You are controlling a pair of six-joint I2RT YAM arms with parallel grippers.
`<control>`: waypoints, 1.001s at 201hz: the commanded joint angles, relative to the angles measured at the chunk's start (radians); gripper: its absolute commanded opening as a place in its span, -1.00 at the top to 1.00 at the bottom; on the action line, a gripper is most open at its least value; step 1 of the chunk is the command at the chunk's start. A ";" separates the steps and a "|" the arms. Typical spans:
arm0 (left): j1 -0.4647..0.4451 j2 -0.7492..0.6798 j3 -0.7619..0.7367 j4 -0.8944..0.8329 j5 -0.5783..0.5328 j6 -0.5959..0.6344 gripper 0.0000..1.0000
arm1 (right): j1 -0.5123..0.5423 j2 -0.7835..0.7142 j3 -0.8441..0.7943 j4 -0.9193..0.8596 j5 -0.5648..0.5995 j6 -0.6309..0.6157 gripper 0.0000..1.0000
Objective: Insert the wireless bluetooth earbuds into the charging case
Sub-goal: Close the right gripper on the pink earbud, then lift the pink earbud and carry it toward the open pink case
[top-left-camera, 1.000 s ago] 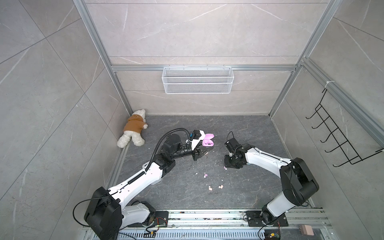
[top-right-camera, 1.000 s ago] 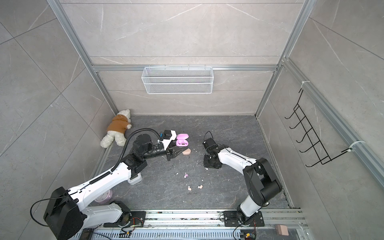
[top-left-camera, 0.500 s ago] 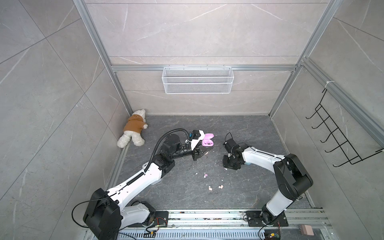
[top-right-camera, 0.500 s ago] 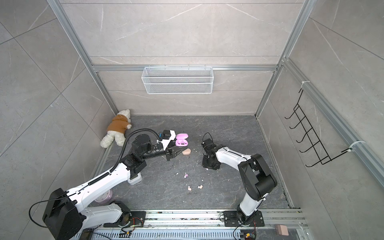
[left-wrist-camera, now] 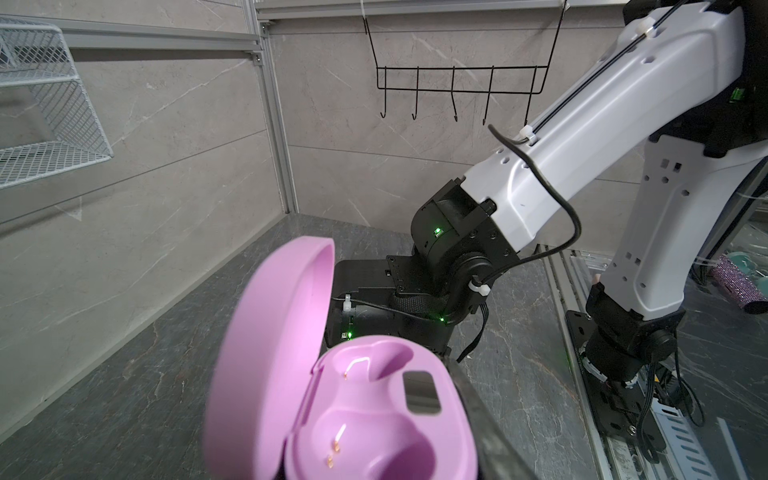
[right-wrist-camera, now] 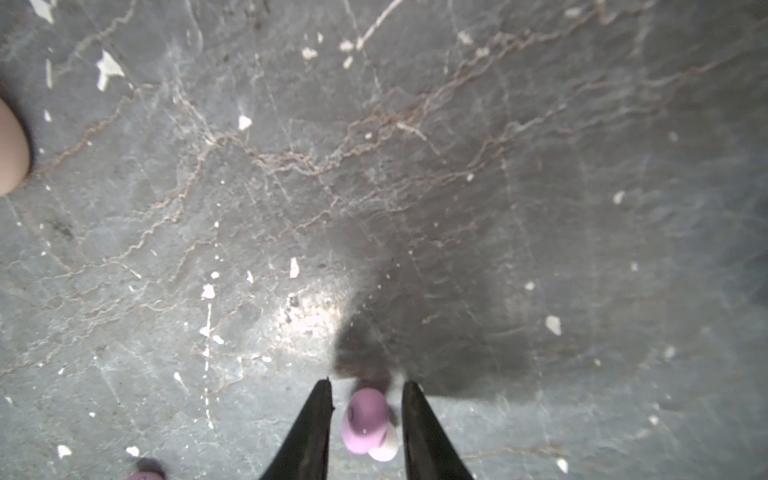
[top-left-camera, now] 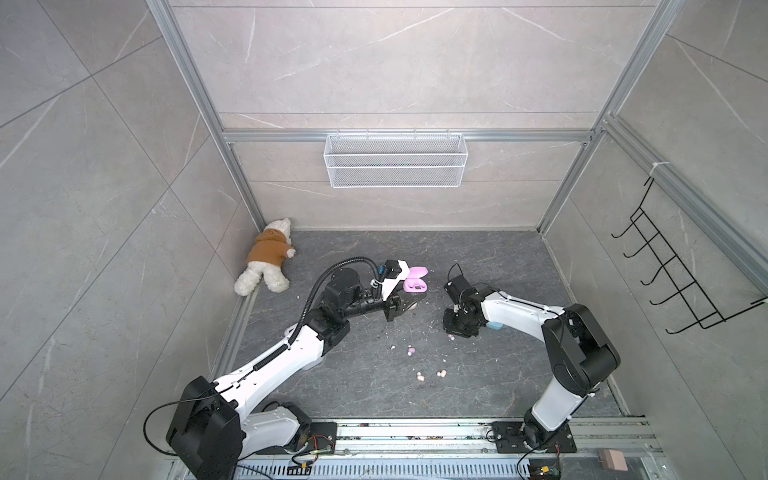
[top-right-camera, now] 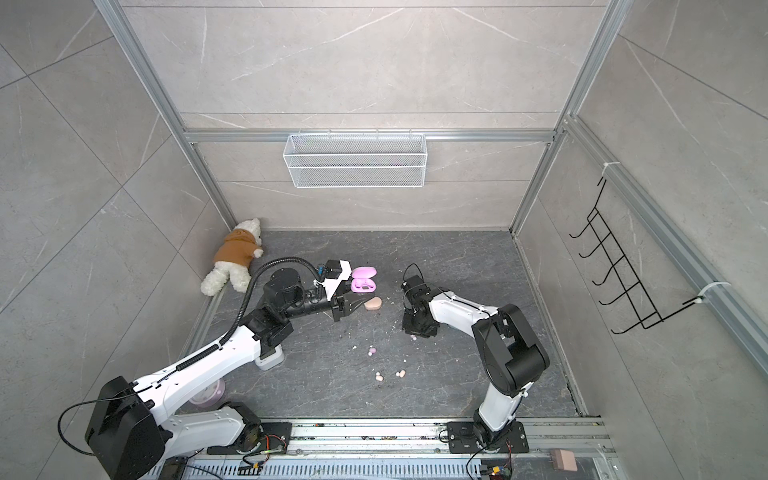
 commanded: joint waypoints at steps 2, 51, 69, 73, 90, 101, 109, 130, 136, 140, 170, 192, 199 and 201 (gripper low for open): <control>0.002 -0.026 0.018 0.036 0.011 0.024 0.91 | 0.006 0.013 0.014 -0.024 -0.003 0.008 0.39; 0.002 -0.026 0.017 0.040 0.012 0.023 0.91 | 0.015 0.036 0.029 -0.048 0.002 0.000 0.40; 0.003 -0.028 0.016 0.040 0.012 0.023 0.91 | 0.018 0.039 0.029 -0.055 0.002 0.000 0.41; 0.003 -0.028 0.017 0.040 0.011 0.023 0.91 | 0.018 0.041 0.029 -0.057 0.005 -0.001 0.42; 0.003 -0.026 0.016 0.039 0.010 0.023 0.91 | 0.020 0.041 0.028 -0.062 0.009 -0.003 0.47; 0.003 -0.024 0.014 0.043 0.012 0.021 0.91 | 0.018 0.043 0.029 -0.063 0.016 -0.005 0.48; 0.003 -0.021 0.015 0.042 0.012 0.020 0.91 | 0.019 0.043 0.028 -0.062 0.022 -0.004 0.51; 0.002 -0.022 0.015 0.044 0.011 0.019 0.91 | 0.018 0.047 0.024 -0.056 0.026 -0.003 0.62; 0.002 -0.023 0.015 0.044 0.011 0.020 0.91 | 0.019 0.047 0.022 -0.054 0.025 -0.001 0.63; 0.002 -0.025 0.014 0.042 0.012 0.019 0.91 | 0.019 0.047 0.021 -0.054 0.026 -0.001 0.65; 0.003 -0.028 0.015 0.040 0.011 0.022 0.91 | 0.019 0.031 0.017 -0.051 0.039 -0.004 0.72; 0.002 -0.029 0.015 0.042 0.012 0.018 0.91 | 0.018 0.007 0.014 -0.046 0.044 -0.010 0.74; 0.003 -0.030 0.014 0.047 0.011 0.016 0.91 | 0.019 -0.008 0.012 -0.040 0.044 -0.012 0.74; 0.003 -0.030 0.013 0.048 0.012 0.016 0.91 | 0.018 -0.013 0.012 -0.039 0.044 -0.013 0.74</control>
